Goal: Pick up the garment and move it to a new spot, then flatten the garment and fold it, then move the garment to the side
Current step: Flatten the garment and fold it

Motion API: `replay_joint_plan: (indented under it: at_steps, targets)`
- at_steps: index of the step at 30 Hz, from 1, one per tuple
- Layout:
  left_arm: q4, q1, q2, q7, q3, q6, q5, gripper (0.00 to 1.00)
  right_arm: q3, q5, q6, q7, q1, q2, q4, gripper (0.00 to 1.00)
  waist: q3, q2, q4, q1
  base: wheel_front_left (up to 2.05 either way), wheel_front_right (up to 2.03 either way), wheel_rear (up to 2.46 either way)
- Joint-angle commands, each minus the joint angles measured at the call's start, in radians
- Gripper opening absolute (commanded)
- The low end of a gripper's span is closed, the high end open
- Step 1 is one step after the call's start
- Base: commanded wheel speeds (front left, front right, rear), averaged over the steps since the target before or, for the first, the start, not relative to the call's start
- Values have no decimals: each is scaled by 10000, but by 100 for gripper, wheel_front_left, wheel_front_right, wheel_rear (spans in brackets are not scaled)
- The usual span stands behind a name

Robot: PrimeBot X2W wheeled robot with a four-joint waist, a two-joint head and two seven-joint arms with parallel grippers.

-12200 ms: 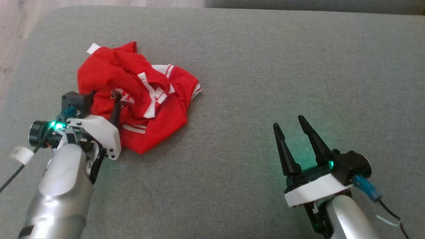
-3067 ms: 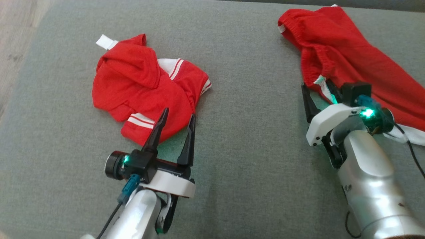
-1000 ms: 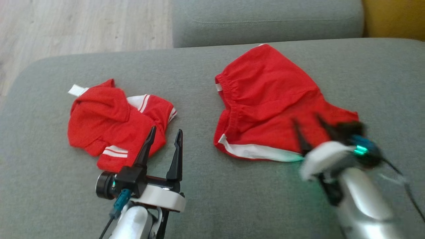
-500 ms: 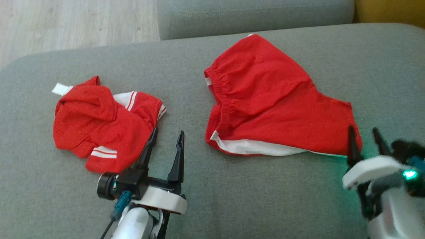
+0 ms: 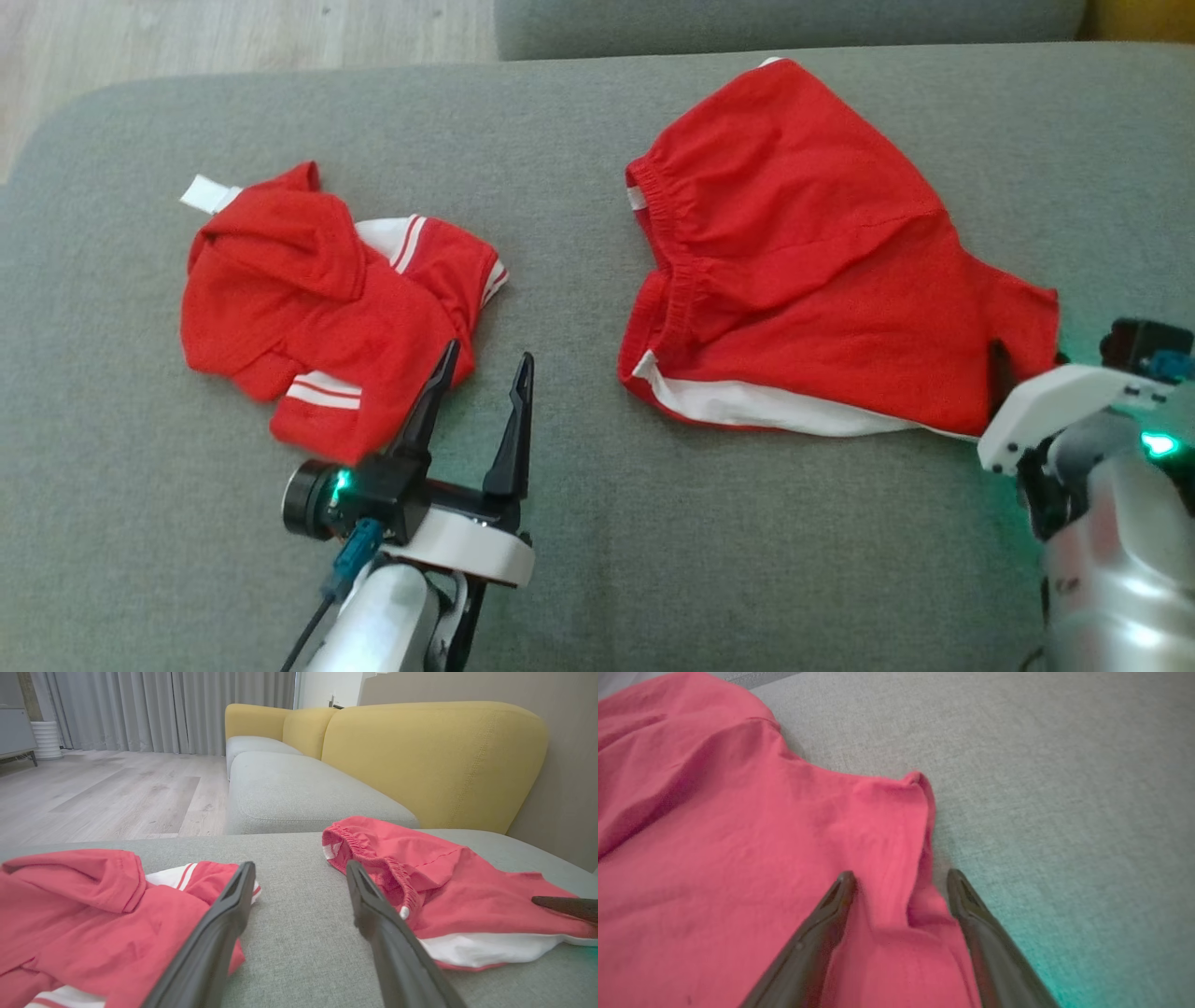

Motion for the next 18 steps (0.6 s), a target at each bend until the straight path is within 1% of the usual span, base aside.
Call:
replay_joint_plan:
  at_steps: [1, 2, 5, 10, 18]
  targets:
    - [-283, -462, 12, -95, 259, -2, 23, 100, 165, -125, -7, 89, -572, -46, 8, 73, 80, 0, 106, -1, 0, 0, 0]
    - [-282, -485, 12, -95, 249, 6, 13, 100, 130, -240, -7, 83, -686, -46, 119, 0, 99, 0, 131, -1, 0, 0, 0]
    - [-283, -538, 12, -95, 213, 39, -21, 100, -51, -810, -7, -153, -1084, -46, 303, 0, 158, 0, 215, -1, 0, 0, 0]
    - [-284, -576, 12, -95, 208, 63, -45, 100, -213, -1178, -7, -438, -1459, -62, 349, 0, 216, 0, 264, -1, 0, 0, 0]
    - [-327, -696, 12, -95, 139, 98, -94, 100, -378, -1964, -7, -851, -2217, -478, 656, 0, 352, 0, 358, -1, 0, 0, 0]
